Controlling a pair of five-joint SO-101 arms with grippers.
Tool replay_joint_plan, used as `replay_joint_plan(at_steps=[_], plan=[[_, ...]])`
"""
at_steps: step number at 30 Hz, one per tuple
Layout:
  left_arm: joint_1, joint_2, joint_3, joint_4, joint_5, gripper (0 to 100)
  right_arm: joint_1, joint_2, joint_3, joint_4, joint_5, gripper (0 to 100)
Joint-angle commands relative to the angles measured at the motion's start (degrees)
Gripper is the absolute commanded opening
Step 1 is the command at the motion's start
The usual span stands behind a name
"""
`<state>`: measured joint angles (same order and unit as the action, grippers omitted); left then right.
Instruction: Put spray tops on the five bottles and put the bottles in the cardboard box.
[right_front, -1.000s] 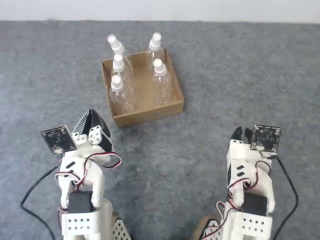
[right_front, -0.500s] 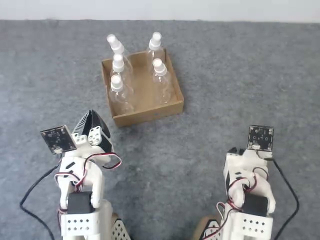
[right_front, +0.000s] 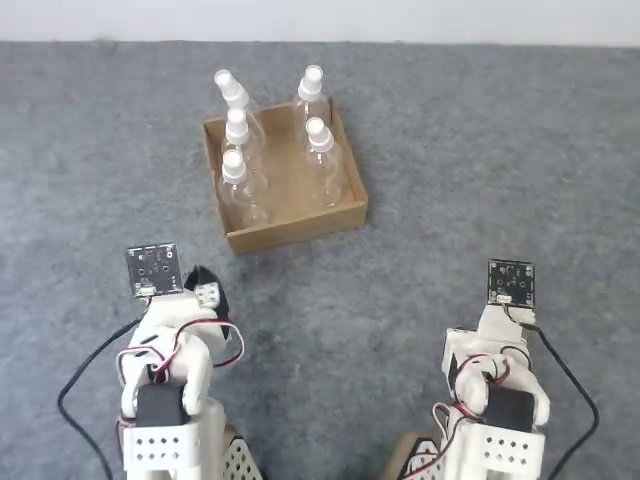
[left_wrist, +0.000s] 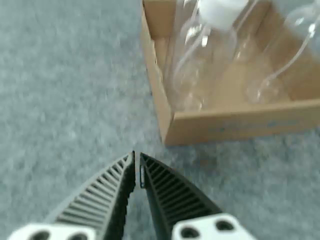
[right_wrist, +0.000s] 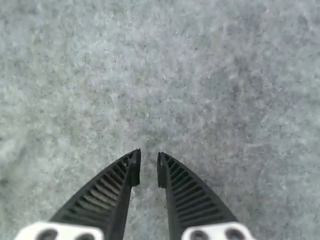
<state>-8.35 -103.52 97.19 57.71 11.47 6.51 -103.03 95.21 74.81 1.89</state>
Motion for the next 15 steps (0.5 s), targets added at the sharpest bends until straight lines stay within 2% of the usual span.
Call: replay_joint_plan(at_steps=[1, 9, 15], plan=[[-0.1, -0.7, -0.7, 5.6, -0.8, 1, 0.6, -0.9, 1.2, 0.3, 0.3, 2.4], [-0.4, -0.8, -0.7, 14.7, -0.8, 1, 0.6, -0.9, 1.2, 0.3, 0.5, 2.4], [-0.4, -0.8, -0.7, 14.5, -0.7, 1, 0.6, -0.9, 1.2, 0.3, 0.5, 2.4]])
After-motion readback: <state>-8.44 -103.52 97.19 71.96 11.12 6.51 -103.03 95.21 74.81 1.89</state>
